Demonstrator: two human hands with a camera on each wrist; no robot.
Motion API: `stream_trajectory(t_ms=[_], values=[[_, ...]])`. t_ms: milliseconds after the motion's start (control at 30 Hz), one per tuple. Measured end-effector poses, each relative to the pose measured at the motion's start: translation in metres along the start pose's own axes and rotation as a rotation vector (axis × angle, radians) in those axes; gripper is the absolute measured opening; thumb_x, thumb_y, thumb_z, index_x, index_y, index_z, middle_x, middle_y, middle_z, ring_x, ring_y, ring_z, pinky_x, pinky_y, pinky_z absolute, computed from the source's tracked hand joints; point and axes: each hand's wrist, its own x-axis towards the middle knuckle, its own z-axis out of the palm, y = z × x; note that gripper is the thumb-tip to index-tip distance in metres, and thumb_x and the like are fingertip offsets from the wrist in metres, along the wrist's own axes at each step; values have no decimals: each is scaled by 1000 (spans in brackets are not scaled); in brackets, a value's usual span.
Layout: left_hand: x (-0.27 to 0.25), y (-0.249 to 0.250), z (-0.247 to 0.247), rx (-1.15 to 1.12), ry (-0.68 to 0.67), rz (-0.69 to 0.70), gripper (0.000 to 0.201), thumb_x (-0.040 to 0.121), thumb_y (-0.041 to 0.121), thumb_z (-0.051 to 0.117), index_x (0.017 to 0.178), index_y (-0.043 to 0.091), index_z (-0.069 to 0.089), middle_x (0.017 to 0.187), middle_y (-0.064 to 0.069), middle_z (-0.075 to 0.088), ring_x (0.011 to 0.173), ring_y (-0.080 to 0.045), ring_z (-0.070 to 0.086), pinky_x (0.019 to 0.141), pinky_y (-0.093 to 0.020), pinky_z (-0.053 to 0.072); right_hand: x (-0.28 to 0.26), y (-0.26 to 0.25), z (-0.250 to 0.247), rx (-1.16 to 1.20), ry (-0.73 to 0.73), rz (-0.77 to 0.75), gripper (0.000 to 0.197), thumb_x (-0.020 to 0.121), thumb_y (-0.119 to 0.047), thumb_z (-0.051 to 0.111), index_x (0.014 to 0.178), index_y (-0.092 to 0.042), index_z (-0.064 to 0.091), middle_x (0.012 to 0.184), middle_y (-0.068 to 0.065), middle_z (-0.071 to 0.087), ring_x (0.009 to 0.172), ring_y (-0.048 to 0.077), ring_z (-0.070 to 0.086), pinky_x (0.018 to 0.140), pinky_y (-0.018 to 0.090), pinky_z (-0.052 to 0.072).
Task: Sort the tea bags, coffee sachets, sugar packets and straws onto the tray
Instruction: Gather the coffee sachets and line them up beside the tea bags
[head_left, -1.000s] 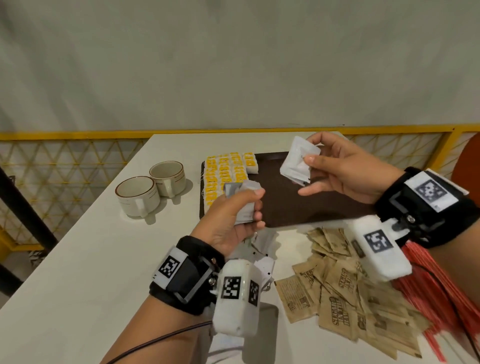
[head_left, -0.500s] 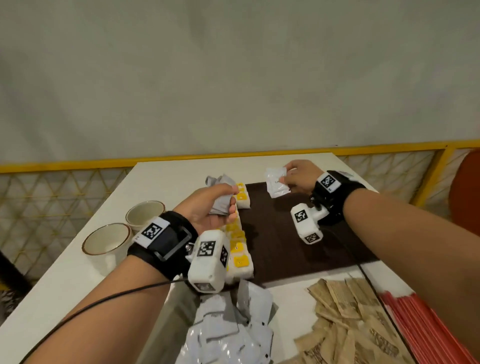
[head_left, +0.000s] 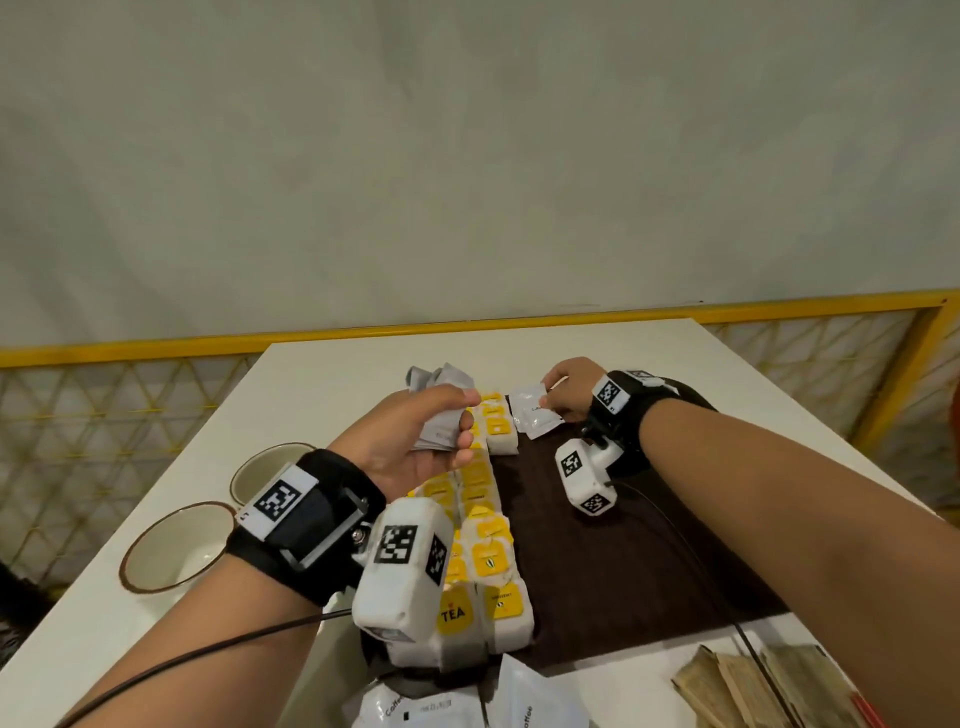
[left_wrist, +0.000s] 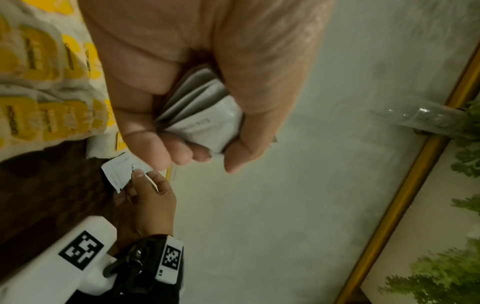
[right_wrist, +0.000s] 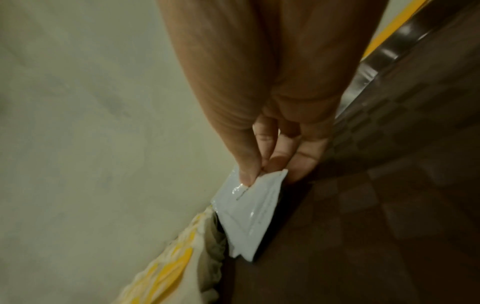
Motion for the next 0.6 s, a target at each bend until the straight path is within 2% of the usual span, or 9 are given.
stream_trajectory(t_ms=[100,167,233,333,433,500,600], values=[[2,-3,-3,8,-7,-5,27,70,20,67,92,8,57,65,-4,53,54,-14,51,50,-23,48,5,0,5,-39,7,-9,17,81,-6,72,77,-16,58,70,8,61,61,24,57,63,35,53],[3,-4,-5,-4,0,-4,18,78,17,64,91,8,56,65,-4,53,53,-14,51,49,-22,48,7,0,6,-75,0,1,16,80,-11,71,72,-13,57,68,10,62,62,26,57,67,36,52],[3,-4,-6,-16,5,-4,13,83,16,61,92,8,56,65,-4,52,53,-14,50,48,-22,47,10,0,7,-130,-30,3,21,80,-19,70,66,-12,55,65,12,55,63,25,51,65,37,48],[2,-3,-7,-12,-4,0,24,74,18,65,94,8,55,65,-4,52,53,-14,50,48,-23,47,13,0,8,-225,-69,15,27,77,-28,70,63,-10,55,65,12,51,66,25,51,71,38,51],[2,-3,-6,-7,-14,5,29,70,19,66,94,8,55,66,-5,53,54,-15,50,48,-23,47,6,-4,6,-285,-100,21,29,68,-33,73,59,-12,56,61,9,52,62,25,54,65,35,47],[2,-4,-5,-13,-14,6,25,74,18,65,94,7,56,66,-5,53,54,-14,50,48,-23,48,1,-7,6,-349,-101,25,32,69,-36,74,59,-13,55,60,7,52,58,23,50,62,33,42],[2,-6,-4,-18,-7,1,19,81,16,62,96,7,55,66,-5,53,54,-14,51,48,-23,47,-1,-10,9,-402,-104,39,37,73,-33,74,53,-13,50,58,6,53,59,23,48,63,31,41]])
